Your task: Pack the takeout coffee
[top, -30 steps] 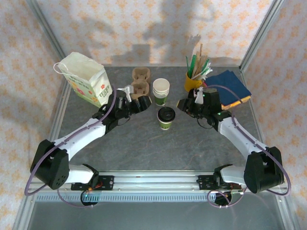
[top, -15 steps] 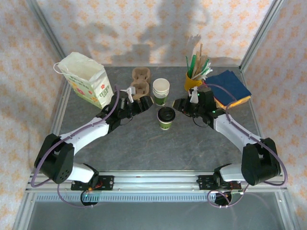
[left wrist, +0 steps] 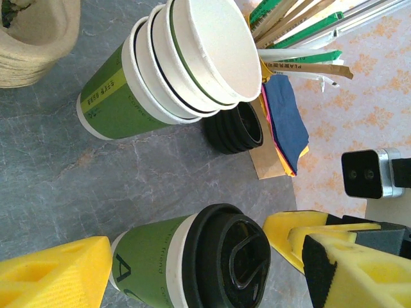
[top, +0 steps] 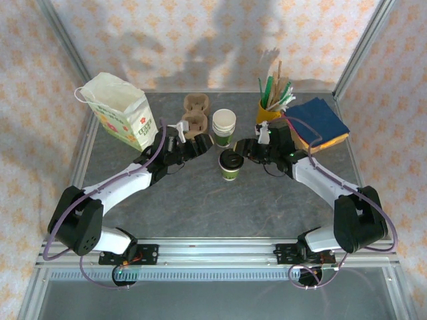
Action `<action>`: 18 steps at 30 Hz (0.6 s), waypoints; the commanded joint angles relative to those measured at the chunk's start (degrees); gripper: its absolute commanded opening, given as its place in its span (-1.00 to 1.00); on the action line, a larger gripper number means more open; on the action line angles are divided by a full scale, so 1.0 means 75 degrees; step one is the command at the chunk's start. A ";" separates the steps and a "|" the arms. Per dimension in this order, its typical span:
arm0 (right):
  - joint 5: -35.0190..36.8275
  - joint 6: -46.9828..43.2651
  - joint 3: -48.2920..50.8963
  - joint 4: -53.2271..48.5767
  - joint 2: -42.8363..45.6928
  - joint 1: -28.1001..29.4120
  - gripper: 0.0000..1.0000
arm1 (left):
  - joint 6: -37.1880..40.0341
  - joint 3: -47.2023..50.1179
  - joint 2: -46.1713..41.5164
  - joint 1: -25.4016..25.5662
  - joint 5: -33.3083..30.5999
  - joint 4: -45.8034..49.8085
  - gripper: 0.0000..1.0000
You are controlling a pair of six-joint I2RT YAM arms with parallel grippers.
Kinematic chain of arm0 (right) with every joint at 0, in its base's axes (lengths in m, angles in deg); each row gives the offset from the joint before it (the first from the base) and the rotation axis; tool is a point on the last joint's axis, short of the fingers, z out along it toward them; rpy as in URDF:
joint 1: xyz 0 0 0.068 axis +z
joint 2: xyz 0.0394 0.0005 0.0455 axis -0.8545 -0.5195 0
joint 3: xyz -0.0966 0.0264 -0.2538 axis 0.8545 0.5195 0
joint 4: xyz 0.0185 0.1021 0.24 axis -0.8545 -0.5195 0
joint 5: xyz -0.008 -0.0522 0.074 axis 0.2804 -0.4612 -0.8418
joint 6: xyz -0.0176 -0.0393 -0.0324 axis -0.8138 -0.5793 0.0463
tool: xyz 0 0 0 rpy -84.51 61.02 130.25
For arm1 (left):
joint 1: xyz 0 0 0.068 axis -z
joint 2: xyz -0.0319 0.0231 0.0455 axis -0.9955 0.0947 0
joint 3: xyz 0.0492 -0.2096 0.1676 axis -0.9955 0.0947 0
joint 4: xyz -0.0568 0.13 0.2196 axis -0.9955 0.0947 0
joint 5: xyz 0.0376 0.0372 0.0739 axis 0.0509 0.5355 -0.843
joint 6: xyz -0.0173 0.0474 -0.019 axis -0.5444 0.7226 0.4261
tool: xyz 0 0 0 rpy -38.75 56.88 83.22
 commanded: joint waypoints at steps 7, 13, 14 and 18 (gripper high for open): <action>-0.0145 -0.0079 -0.0096 0.0201 0.0022 0.0126 -0.07 | 0.0032 0.0024 0.0017 -0.0015 0.0038 -0.0065 0.58; 0.0092 -0.0249 -0.0298 -0.0138 0.0228 0.0117 -0.08 | 0.0059 0.0053 -0.0048 -0.0009 0.0072 -0.0036 0.58; 0.0181 -0.0278 -0.0333 -0.0219 0.0280 0.0120 -0.07 | 0.0081 0.0060 -0.0053 -0.0012 0.0090 -0.0022 0.58; 0.0432 -0.0287 -0.0369 -0.0474 0.0481 0.0019 0.00 | 0.0208 -0.0002 -0.0042 0.0021 0.0219 0.0074 0.58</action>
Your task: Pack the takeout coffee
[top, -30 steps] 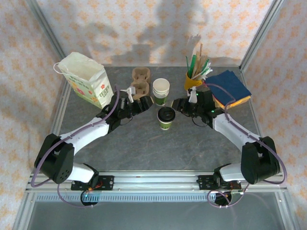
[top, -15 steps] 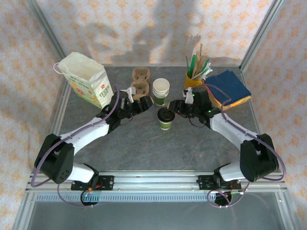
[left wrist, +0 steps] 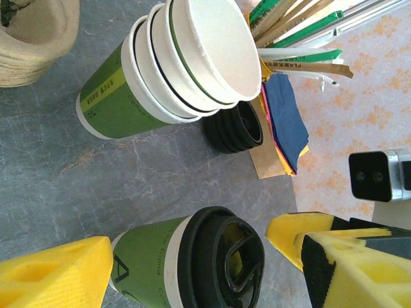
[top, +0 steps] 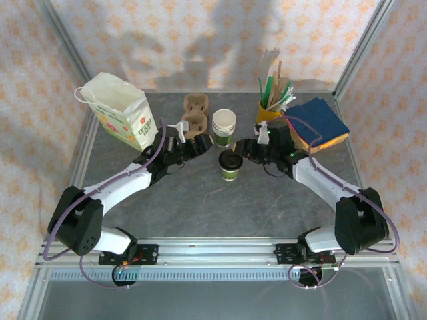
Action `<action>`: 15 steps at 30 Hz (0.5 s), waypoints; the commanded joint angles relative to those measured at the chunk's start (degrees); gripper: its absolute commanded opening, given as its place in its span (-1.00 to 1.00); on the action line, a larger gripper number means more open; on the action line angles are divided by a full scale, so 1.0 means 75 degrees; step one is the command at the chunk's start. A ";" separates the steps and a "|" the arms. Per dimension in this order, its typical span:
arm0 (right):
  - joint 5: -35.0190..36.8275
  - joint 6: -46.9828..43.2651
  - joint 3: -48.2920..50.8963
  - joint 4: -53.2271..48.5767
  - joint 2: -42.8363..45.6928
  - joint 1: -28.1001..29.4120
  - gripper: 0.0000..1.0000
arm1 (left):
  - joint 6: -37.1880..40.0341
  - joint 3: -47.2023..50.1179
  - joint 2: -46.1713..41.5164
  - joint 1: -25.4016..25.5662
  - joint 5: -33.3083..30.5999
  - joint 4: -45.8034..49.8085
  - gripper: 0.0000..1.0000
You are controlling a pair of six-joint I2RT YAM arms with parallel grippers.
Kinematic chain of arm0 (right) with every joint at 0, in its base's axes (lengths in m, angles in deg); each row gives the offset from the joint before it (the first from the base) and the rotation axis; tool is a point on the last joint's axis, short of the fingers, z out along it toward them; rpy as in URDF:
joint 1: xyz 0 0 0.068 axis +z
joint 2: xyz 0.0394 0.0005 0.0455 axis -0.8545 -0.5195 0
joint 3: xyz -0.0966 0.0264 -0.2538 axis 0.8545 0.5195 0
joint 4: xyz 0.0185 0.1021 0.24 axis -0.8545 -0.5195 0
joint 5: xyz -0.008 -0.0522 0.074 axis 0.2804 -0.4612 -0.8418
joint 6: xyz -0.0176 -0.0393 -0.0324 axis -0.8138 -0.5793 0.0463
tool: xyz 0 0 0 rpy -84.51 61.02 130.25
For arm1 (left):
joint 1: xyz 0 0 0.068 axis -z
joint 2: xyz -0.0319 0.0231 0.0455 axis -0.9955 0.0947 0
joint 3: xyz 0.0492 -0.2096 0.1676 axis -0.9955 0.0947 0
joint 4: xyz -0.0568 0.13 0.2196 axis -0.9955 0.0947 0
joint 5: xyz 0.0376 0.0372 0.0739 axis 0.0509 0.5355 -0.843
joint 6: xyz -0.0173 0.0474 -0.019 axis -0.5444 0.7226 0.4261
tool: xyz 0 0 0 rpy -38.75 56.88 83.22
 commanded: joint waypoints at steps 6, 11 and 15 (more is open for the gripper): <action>0.0422 -0.0117 0.0045 -0.0216 0.0579 -0.0317 0.12 | 0.0411 -0.0348 0.0337 0.0220 0.0436 0.0382 0.58; 0.0253 -0.0084 0.0347 -0.0079 0.0630 -0.0384 0.19 | 0.0594 -0.0776 0.0859 0.0473 0.0565 0.0729 0.57; 0.0137 -0.0069 0.0578 0.0104 0.0664 -0.0390 0.19 | 0.0656 -0.1023 0.1170 0.0568 0.0696 0.0898 0.56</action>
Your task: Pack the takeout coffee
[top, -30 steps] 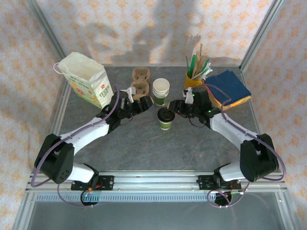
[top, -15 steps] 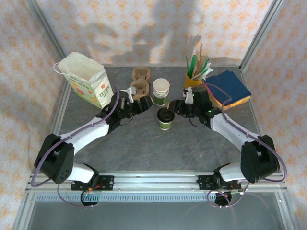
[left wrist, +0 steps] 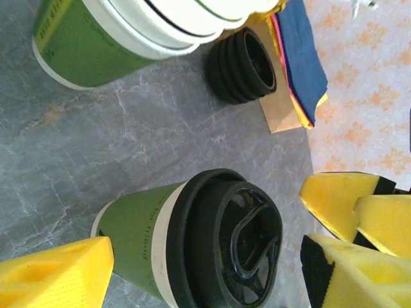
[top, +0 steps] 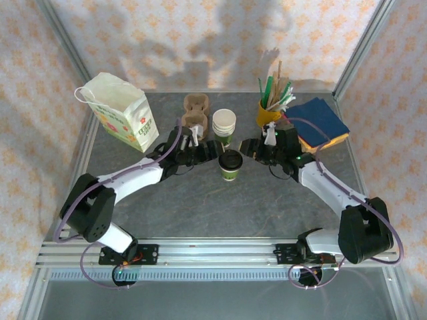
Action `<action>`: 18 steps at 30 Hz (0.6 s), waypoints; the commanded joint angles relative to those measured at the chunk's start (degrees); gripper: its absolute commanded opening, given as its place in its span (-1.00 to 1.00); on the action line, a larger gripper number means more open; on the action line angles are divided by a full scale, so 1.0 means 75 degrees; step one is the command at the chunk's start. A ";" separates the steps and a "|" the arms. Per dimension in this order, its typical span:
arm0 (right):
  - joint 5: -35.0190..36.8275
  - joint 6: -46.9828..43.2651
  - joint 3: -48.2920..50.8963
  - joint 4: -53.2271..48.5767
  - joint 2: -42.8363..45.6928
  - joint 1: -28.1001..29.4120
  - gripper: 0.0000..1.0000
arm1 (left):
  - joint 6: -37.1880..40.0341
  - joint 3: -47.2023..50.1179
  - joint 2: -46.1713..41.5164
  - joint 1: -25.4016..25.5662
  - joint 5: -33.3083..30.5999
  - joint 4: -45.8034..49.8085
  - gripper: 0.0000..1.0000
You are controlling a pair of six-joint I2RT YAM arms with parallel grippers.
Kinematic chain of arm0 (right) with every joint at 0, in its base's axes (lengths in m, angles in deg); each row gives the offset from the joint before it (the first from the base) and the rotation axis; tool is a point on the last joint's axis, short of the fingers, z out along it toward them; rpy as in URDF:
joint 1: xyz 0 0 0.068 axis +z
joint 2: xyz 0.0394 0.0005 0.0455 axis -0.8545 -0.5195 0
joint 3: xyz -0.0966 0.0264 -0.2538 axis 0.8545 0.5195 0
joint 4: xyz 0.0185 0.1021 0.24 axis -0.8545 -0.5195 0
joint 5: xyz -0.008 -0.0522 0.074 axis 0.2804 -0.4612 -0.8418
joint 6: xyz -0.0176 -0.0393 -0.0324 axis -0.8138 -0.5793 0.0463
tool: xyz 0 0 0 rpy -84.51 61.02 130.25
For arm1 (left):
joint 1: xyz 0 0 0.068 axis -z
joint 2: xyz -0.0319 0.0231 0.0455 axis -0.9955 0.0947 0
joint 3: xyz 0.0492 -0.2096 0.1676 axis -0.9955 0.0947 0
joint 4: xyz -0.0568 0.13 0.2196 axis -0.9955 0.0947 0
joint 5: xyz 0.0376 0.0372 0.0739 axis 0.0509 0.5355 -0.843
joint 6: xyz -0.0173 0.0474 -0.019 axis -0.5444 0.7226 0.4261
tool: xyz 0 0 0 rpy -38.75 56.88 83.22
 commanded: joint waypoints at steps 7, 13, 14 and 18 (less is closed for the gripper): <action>-0.0244 0.0044 0.0372 0.0475 -0.0050 -0.0019 0.15 | 0.0211 -0.0408 0.0384 0.0122 0.0387 0.0319 0.44; -0.0386 0.0121 0.0419 0.0653 -0.0261 -0.0026 0.13 | 0.0235 -0.0457 0.0528 0.0149 0.0436 0.0399 0.40; -0.0403 0.0123 0.0416 0.0660 -0.0292 -0.0008 0.13 | 0.0233 -0.0461 0.0549 0.0150 0.0446 0.0412 0.39; -0.0449 0.0142 0.0431 0.0702 -0.0388 0.0017 0.12 | 0.0257 -0.0481 0.0599 0.0158 0.0438 0.0514 0.37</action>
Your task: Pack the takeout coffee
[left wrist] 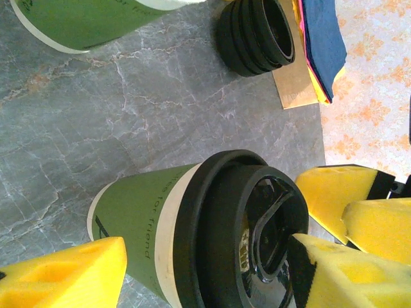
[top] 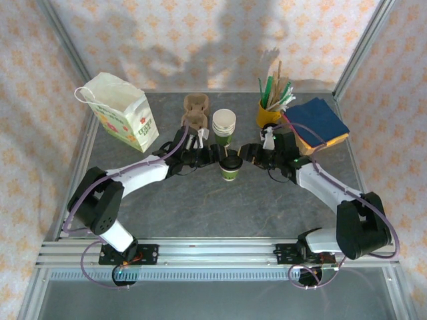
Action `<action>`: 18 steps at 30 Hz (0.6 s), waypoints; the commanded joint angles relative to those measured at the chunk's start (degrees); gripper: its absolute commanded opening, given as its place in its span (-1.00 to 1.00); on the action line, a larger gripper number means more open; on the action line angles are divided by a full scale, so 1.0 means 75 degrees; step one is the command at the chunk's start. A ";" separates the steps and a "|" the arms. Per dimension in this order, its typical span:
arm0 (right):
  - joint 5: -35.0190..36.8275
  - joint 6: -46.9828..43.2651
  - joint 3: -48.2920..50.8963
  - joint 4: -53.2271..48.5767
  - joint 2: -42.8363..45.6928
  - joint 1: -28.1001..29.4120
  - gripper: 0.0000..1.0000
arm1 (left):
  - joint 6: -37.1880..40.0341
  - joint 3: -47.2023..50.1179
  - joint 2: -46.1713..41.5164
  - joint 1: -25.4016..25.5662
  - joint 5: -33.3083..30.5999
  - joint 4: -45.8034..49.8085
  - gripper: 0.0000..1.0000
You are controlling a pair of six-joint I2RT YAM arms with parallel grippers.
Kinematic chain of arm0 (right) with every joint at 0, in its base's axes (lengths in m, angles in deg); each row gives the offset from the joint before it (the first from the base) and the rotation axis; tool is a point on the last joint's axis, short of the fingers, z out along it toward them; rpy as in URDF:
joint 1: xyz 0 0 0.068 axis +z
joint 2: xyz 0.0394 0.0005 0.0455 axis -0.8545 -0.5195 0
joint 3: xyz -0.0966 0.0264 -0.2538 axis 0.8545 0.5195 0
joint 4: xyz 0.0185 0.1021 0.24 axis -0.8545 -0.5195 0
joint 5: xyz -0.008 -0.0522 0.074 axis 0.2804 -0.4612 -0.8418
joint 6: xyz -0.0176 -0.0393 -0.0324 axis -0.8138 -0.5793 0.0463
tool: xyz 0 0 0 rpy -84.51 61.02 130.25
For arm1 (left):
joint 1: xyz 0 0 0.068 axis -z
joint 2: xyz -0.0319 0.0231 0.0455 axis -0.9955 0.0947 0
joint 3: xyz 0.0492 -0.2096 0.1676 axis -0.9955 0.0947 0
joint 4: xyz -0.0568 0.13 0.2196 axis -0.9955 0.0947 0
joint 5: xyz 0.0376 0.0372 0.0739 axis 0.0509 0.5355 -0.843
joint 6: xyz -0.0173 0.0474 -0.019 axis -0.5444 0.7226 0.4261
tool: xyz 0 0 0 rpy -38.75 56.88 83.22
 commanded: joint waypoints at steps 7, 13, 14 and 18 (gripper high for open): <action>-0.0079 0.0059 0.0084 0.0264 -0.0268 0.0062 0.10 | 0.0214 -0.0225 0.0227 0.0053 0.0018 0.0583 0.31; 0.0006 0.0034 0.0084 0.0217 -0.0340 0.0086 0.09 | 0.0248 -0.0160 0.0209 0.0045 -0.0025 0.0705 0.31; 0.0023 0.0028 0.0084 0.0217 -0.0363 0.0081 0.09 | 0.0260 -0.0153 0.0201 0.0052 -0.0037 0.0734 0.30; 0.0056 0.0015 0.0084 0.0173 -0.0405 0.0081 0.08 | 0.0260 -0.0152 0.0191 0.0058 -0.0060 0.0771 0.30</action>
